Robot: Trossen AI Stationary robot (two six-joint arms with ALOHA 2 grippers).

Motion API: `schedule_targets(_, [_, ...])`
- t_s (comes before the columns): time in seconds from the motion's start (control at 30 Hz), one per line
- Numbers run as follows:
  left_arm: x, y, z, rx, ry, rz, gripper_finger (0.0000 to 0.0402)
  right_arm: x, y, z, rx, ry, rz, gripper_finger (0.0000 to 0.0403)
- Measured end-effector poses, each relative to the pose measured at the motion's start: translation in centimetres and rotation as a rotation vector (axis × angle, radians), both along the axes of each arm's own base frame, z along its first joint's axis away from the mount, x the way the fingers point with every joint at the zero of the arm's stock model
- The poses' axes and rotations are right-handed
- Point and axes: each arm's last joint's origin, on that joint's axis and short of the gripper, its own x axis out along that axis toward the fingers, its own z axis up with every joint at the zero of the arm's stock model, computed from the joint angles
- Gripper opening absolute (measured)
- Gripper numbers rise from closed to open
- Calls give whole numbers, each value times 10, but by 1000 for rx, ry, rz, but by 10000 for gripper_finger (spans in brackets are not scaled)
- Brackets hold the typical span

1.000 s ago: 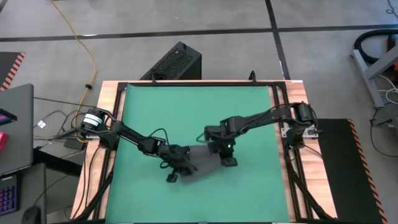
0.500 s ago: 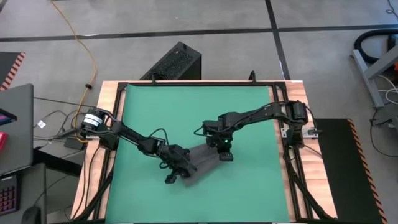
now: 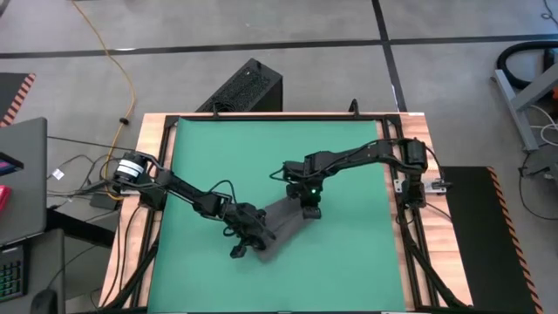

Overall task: Roll towel
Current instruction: Roll the gray towel on the table

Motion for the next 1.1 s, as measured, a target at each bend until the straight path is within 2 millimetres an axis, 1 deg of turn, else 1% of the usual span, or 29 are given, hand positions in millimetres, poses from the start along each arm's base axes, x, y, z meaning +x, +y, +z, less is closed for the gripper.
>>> schedule_targets(0.17, [0,0,0,-13,7,-6,0,7,-5,-9,20,-9,-19,25])
schedule_targets(0.47, [0,-1,0,-27,13,-13,0,16,-22,-5,-7,-60,-116,25])
schedule_targets(0.63, [0,-1,0,-31,17,-5,0,24,-28,-18,9,-57,-187,25])
schedule_targets(0.8, [0,-1,2,-62,23,6,0,34,-26,-31,12,-46,-249,25])
schedule_targets(0.97, [0,-2,3,-117,53,14,0,35,-29,-33,-9,-6,-344,25])
schedule_targets(1.03, [0,-2,8,-144,51,21,0,34,-30,-34,-25,12,-373,25])
schedule_targets(1.1, [-2,-3,20,-156,27,22,0,34,-31,-34,-32,19,-387,25])
